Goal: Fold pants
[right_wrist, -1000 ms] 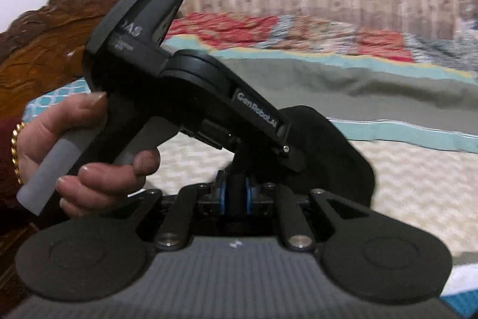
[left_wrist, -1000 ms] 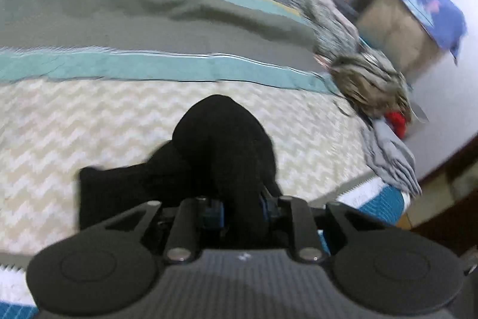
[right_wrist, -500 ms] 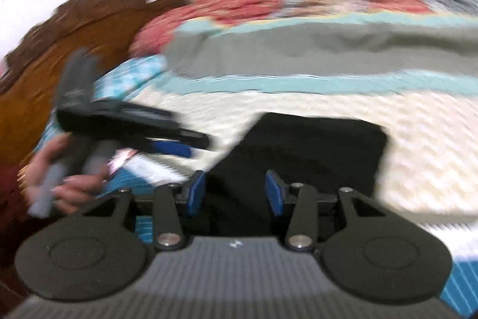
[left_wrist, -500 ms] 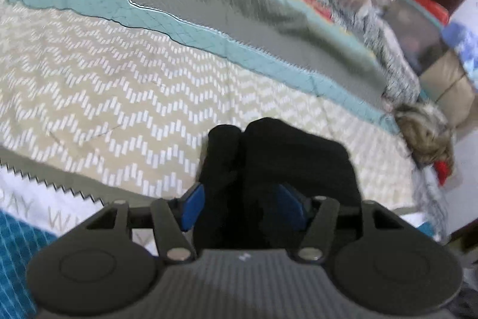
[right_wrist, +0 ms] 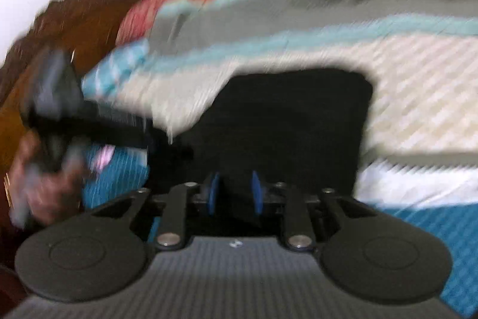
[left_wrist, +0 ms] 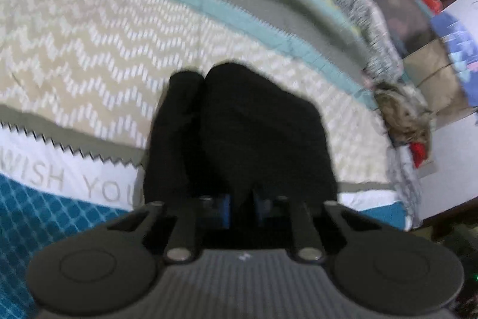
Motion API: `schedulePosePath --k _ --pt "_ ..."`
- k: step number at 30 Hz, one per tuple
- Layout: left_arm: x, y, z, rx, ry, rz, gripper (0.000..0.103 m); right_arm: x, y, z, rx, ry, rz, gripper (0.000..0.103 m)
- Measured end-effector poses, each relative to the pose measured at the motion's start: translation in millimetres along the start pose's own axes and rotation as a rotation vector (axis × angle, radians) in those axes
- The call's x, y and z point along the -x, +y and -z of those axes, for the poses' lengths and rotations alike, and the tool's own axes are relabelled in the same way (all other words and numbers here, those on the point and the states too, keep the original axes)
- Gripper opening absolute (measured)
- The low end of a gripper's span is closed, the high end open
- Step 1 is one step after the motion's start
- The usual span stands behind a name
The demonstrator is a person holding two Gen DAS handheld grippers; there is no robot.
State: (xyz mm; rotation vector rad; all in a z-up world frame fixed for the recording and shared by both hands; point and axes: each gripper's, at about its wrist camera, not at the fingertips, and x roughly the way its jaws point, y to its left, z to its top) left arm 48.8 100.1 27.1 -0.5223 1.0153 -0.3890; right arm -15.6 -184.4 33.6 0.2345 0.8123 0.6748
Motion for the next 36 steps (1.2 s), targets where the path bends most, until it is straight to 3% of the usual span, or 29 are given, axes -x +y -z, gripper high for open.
schedulePosePath --k 2,4,7,9,11,12,13,15,19,23,25,28,32,36 --pt "14 3 -1 -0.008 -0.016 0.019 0.011 -9 19 7 0.088 0.032 -0.017 0.024" --pt "15 6 4 -0.021 -0.015 -0.028 0.011 -15 30 10 0.134 0.058 -0.034 0.026" --pt "-4 20 15 0.011 0.04 -0.094 0.015 -22 25 11 0.096 0.094 -0.043 0.025" --pt "-3 19 19 0.009 0.022 -0.101 0.018 -19 20 8 0.072 0.087 -0.048 0.025" --pt "6 11 19 -0.026 -0.014 -0.118 0.029 -5 19 4 0.077 0.045 -0.04 0.026" --pt "12 7 18 -0.042 -0.036 -0.144 0.041 4 17 2 0.075 0.019 -0.04 0.026" --pt "22 1 16 -0.06 -0.074 -0.179 0.044 13 15 -2 0.065 -0.012 -0.038 0.026" --pt "36 -6 11 -0.072 -0.144 -0.183 0.043 25 7 -10 0.032 -0.066 -0.022 0.026" --pt "46 -30 3 -0.12 -0.212 -0.099 0.043 24 -10 -18 -0.074 -0.114 -0.006 0.026" --pt "22 -55 7 -0.222 -0.171 -0.08 0.042 -3 -22 -8 -0.174 -0.026 0.067 0.025" --pt "1 -56 16 -0.248 -0.107 -0.138 0.04 -14 -33 5 -0.273 0.013 0.037 0.025" --pt "-17 -45 31 -0.256 -0.047 -0.22 0.034 -12 -48 14 -0.38 -0.009 -0.022 0.025" --pt "-10 -32 41 -0.232 -0.065 -0.203 0.035 -17 -66 19 -0.525 -0.01 -0.102 0.022" --pt "-10 -24 38 -0.193 -0.065 -0.184 0.035 -12 -63 16 -0.543 -0.013 -0.114 0.021"
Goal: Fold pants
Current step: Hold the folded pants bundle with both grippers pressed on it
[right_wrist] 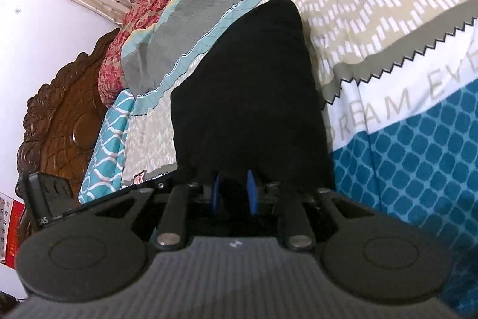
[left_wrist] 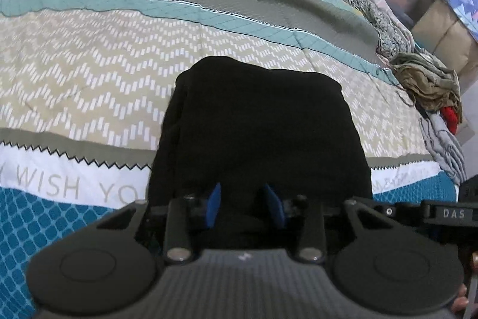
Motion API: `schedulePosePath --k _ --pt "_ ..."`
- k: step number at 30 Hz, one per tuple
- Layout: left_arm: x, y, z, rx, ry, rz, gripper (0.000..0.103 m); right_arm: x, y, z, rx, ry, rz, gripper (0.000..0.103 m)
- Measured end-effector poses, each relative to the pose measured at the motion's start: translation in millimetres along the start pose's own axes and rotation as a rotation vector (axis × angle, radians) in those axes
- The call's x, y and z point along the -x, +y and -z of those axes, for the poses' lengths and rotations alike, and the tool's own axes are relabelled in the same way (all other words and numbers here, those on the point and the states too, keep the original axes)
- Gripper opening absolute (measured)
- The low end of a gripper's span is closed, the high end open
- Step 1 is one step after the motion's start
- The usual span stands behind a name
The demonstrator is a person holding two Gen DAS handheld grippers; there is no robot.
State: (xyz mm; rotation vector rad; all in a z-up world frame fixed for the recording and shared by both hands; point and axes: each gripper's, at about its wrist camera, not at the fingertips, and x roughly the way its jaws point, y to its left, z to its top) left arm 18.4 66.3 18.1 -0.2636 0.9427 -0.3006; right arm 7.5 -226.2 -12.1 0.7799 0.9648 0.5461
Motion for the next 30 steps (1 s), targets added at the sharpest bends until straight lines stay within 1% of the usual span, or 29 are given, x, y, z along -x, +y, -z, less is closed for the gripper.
schedulePosePath --k 4,11,30 --pt "-1.8 -0.5 1.8 -0.006 -0.009 -0.004 0.035 7.3 1.3 0.7 0.013 -0.001 0.004 0.021" --pt "-2.2 4.1 2.2 0.009 -0.011 0.013 0.035 6.9 -2.5 0.6 0.009 -0.002 0.004 0.021" --pt "-1.3 3.5 4.0 0.012 -0.017 0.014 0.035 6.6 -3.3 0.3 0.007 -0.002 0.001 0.021"
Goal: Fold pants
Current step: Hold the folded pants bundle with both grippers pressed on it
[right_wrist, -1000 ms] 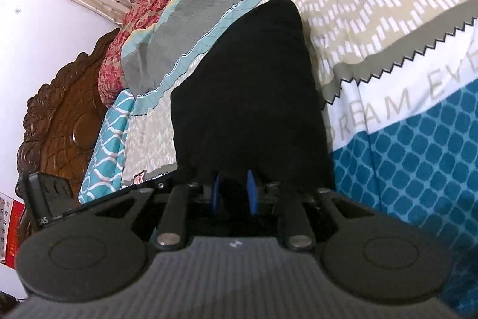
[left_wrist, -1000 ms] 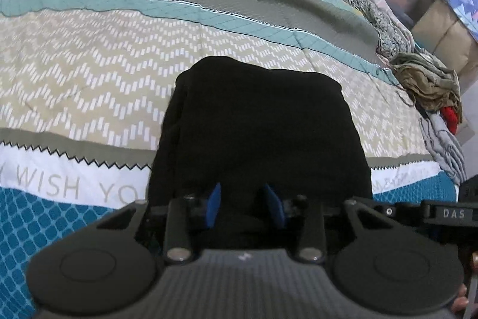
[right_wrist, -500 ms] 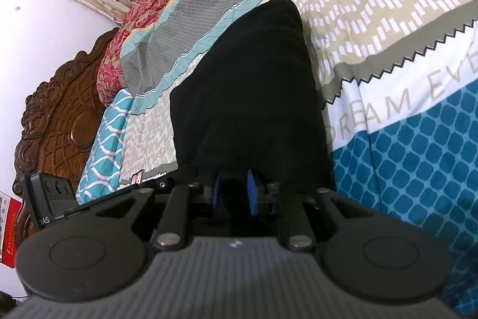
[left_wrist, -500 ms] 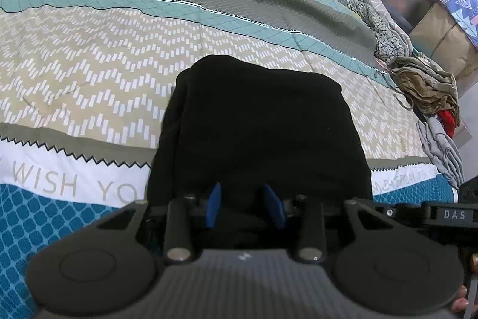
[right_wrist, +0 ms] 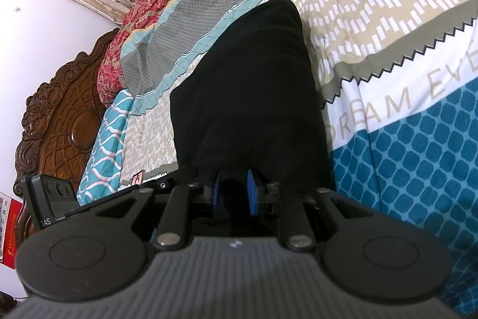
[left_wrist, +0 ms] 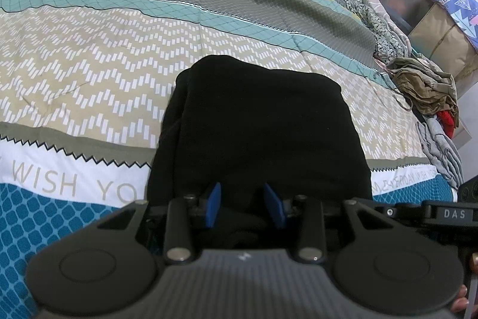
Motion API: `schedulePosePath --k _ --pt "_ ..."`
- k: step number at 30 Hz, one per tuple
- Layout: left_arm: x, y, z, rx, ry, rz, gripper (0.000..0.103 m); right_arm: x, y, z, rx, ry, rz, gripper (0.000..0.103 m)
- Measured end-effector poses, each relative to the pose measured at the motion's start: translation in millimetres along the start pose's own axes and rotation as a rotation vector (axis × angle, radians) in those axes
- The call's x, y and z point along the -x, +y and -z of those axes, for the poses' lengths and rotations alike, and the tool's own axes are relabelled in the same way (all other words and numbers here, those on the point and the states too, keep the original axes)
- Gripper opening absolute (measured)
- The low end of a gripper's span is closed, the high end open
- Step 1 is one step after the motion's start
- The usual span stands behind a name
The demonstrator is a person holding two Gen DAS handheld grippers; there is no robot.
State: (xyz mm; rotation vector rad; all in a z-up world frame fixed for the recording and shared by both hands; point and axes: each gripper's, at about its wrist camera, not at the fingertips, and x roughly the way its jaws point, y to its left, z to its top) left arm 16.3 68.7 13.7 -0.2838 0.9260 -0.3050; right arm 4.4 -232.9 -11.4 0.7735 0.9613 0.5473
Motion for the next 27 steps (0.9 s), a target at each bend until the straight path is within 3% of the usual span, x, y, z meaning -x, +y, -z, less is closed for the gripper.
schedulePosePath --k 27 --pt "0.0 0.7 1.4 -0.004 -0.009 0.0 0.035 0.1 0.1 -0.1 0.001 0.001 0.0 0.021"
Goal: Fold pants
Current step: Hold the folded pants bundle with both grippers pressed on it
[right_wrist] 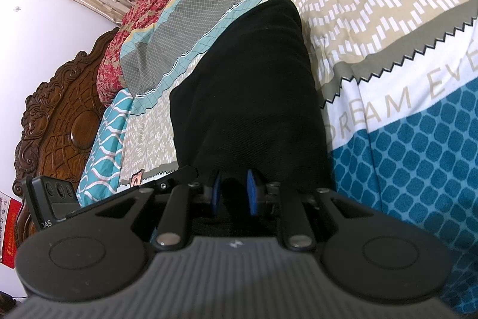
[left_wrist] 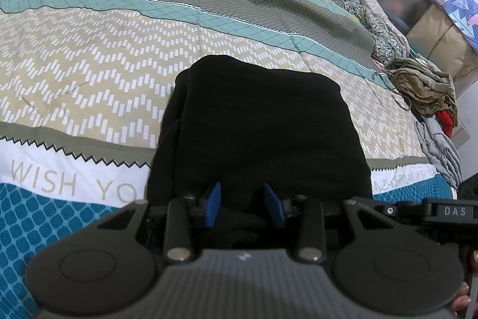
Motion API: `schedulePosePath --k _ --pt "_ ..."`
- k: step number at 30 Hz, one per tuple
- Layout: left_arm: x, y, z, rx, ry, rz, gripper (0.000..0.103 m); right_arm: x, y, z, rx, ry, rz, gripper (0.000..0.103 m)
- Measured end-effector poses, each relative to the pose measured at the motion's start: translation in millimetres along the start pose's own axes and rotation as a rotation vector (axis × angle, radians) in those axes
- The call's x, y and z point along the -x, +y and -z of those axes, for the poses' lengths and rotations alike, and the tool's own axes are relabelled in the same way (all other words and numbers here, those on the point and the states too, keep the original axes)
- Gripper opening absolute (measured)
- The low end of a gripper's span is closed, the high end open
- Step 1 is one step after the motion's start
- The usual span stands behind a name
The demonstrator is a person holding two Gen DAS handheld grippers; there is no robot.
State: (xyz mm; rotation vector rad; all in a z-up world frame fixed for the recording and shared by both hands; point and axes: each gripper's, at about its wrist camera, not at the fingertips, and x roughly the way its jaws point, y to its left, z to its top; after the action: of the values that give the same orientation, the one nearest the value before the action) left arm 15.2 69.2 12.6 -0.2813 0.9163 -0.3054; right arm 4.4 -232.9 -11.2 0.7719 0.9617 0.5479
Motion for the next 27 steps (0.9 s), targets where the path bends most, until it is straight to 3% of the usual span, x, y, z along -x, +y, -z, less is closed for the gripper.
schedulePosePath --k 27 --pt "-1.0 -0.9 1.2 -0.009 -0.004 -0.003 0.035 -0.8 0.4 1.0 -0.002 -0.002 0.001 0.021"
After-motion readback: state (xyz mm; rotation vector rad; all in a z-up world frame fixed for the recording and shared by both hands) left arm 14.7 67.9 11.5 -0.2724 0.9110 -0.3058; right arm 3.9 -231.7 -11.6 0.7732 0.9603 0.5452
